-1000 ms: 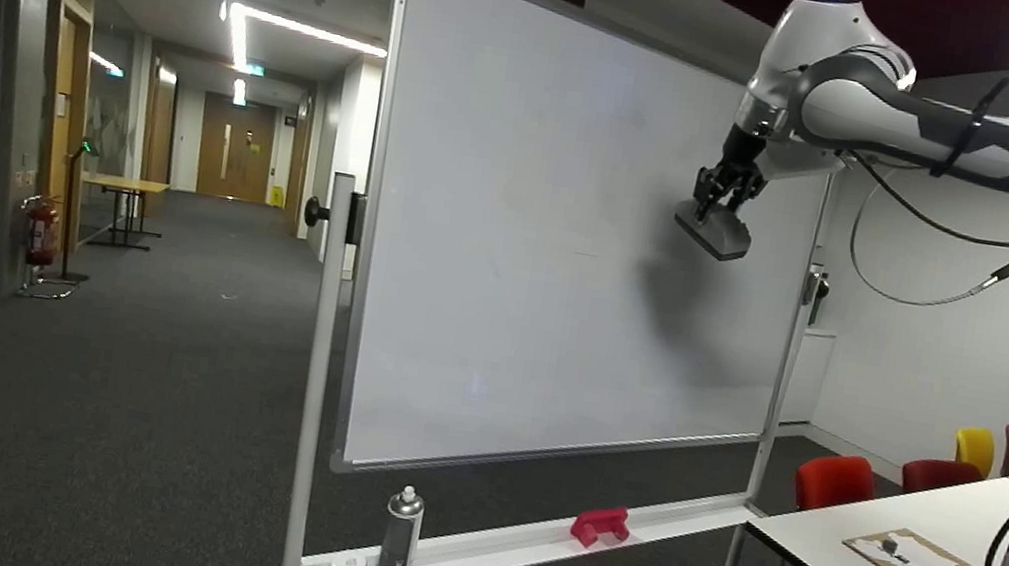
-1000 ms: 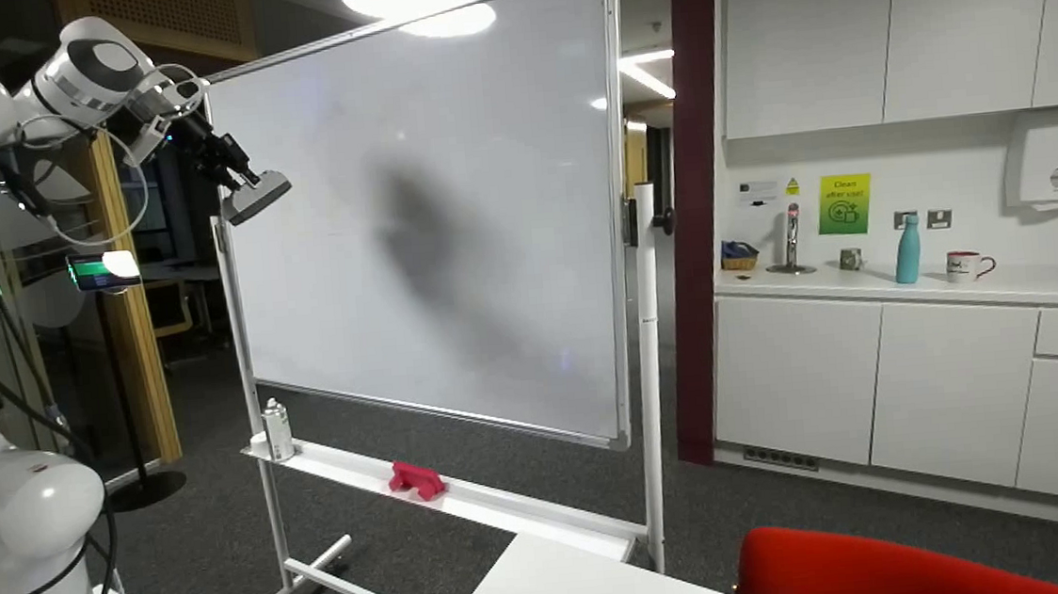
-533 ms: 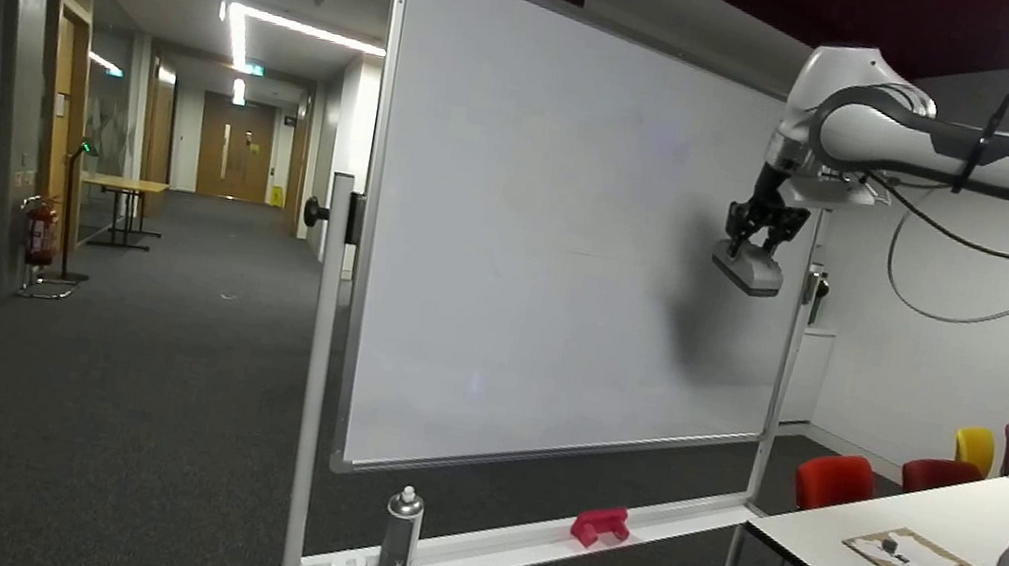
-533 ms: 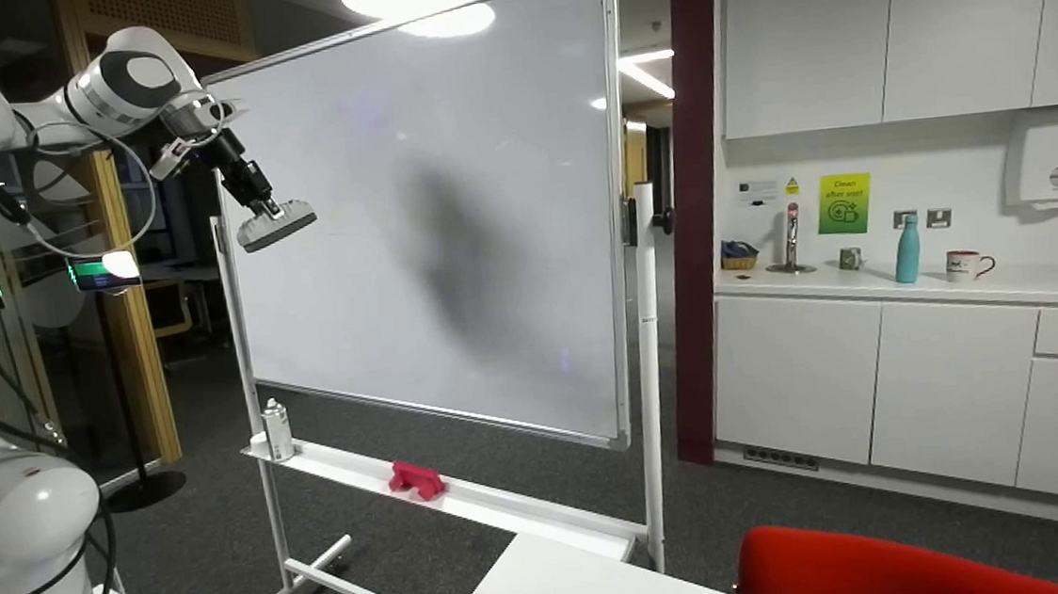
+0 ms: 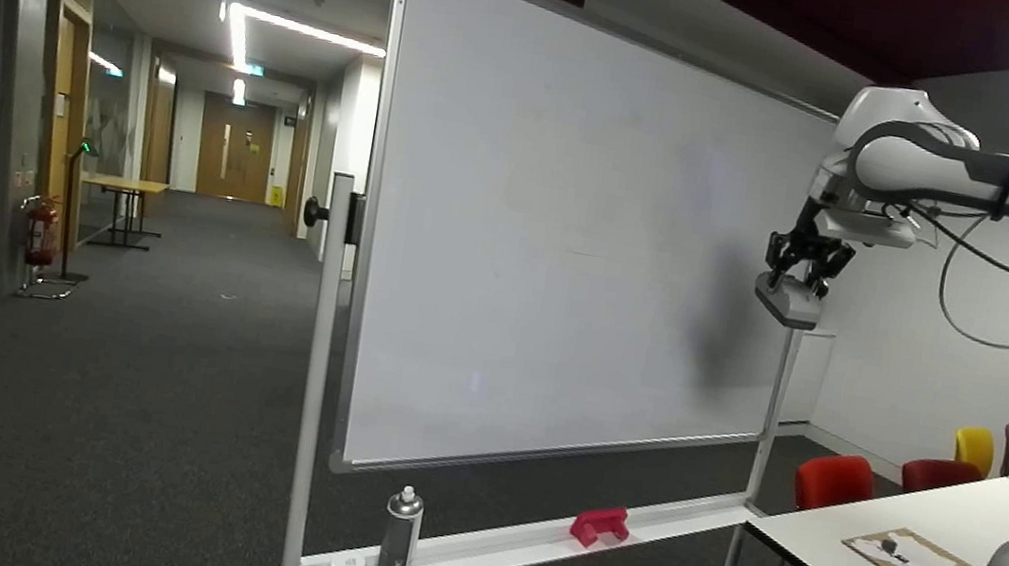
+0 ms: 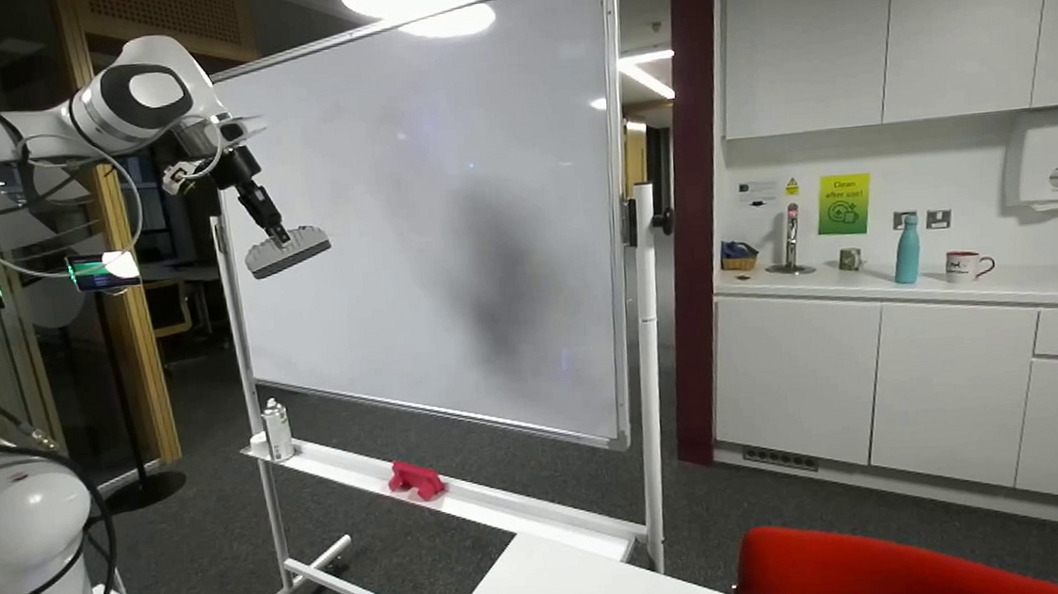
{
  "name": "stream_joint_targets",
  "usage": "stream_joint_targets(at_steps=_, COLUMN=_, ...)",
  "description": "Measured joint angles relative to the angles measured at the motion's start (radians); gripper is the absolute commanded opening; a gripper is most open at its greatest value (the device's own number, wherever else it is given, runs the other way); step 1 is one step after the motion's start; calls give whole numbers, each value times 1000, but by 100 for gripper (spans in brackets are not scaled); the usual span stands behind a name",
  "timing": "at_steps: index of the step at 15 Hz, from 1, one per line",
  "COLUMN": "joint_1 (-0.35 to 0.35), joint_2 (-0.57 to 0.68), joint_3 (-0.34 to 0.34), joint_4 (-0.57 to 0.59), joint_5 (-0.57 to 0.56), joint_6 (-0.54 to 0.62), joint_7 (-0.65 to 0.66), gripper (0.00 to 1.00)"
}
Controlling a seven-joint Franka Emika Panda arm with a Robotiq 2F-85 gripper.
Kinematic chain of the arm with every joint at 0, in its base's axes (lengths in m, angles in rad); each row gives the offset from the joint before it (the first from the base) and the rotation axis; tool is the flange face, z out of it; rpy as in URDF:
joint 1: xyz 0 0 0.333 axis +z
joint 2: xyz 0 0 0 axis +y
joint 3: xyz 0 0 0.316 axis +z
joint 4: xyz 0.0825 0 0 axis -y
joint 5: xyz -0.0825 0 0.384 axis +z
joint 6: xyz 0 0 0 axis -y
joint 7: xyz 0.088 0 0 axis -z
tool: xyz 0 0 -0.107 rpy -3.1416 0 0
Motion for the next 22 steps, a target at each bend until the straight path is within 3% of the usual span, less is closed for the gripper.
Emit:
stream_joint_targets(at_steps=2, joint_1=0, joint_2=-1, joint_3=2, joint_4=-1, joint_5=1, joint_6=0, joint_7=2, gripper=57)
stream_joint_targets(at_steps=3, joint_1=0, joint_2=-1, joint_3=2, joint_4=-1, joint_5=1, joint_6=0, joint_7=2, gripper=32)
stream_joint_targets(at_steps=7, joint_1=-14, joint_2=4, joint_3=6, joint_4=-1, joint_5=1, joint_6=-1, joint_7=1, gripper=32)
stream_joint_targets(at_steps=11, joint_1=-77, joint_2=31, joint_3=-25, joint_4=-3, joint_5=1, joint_6=0, joint_7=-2, gripper=32)
stream_joint_targets(at_steps=19, joint_1=-230, joint_2=90, joint_3=-271, joint_4=-10, joint_5=13, joint_6=1, joint_7=-63, gripper=32)
stream_joint_targets(at_steps=20, joint_1=-252, joint_2=106, joint_3=-305, joint_4=-8, joint_5=23, joint_6=1, joint_7=-75, gripper=57)
stream_joint_targets(at_steps=22, joint_1=-278, joint_2=141, joint_3=-355, joint_4=2, joint_5=43, joint_6=12, joint_7=-105, gripper=57)
